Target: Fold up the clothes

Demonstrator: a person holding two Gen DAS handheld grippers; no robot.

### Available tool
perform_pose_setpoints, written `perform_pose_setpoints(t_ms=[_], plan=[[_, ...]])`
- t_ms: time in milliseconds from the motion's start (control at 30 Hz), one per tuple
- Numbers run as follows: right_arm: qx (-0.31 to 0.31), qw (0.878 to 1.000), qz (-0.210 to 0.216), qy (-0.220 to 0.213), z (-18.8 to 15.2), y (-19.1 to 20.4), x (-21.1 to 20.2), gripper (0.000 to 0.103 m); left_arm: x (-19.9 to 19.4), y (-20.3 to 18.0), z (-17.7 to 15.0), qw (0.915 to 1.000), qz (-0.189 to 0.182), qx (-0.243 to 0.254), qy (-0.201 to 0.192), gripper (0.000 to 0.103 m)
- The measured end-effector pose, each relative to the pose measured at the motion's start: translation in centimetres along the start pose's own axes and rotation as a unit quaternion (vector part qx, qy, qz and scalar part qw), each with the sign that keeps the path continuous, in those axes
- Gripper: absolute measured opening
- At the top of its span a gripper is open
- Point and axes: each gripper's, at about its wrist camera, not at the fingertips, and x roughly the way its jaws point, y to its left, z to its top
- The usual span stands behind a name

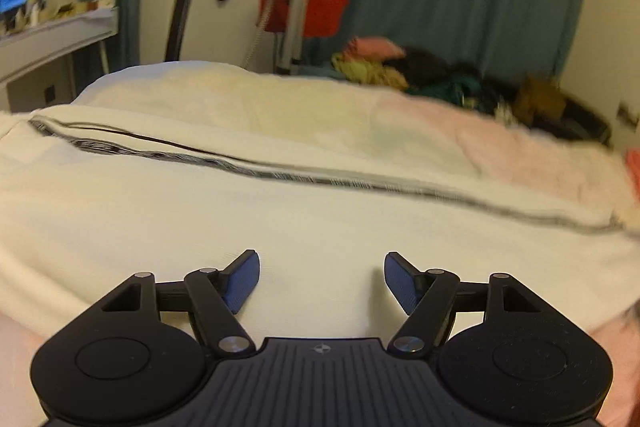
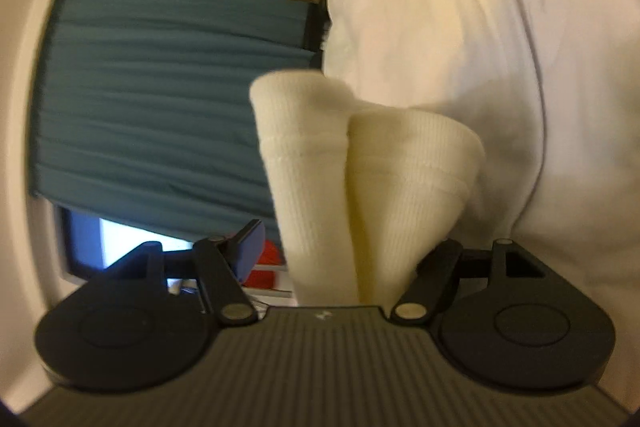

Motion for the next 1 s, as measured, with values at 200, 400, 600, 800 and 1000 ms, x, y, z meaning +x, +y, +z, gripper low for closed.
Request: perform_pose_setpoints(t_ms=[200,400,600,800,1000], plan=[[-0.012,0.997,-0.073,0.012,-0.1,-1.2,2.3,0.063,2.1,-2.7,-1.7,0.9963,0.032,0.074,0.031,0.074],[-0.09,0.983,-0.163,-0.008,-0.4,1.3,3.7,0.017,2.2,-2.9,-2.3,0.9956,0.036,0.08,0.033,0.075],[-0.274,0.943,-0.18,-0.058,-3.3,8.8,3.9,0.015,1.7,-2.0,-1.3,0.996,0.034,0.074,0.038,0.076],[-0.544,0.821,-0.134,-0.11,-12.2,17.9,1.5,0.015,1.0,-1.8,-0.7,0.9976,0.026,0.055,0.033,0.08],[-0.719,0.686,-0.083,-0.076,-26.7,21.4,2.6,0.015,-2.1,0.1,1.3,0.9989,0.035,-0.001,-0.032,0.081]])
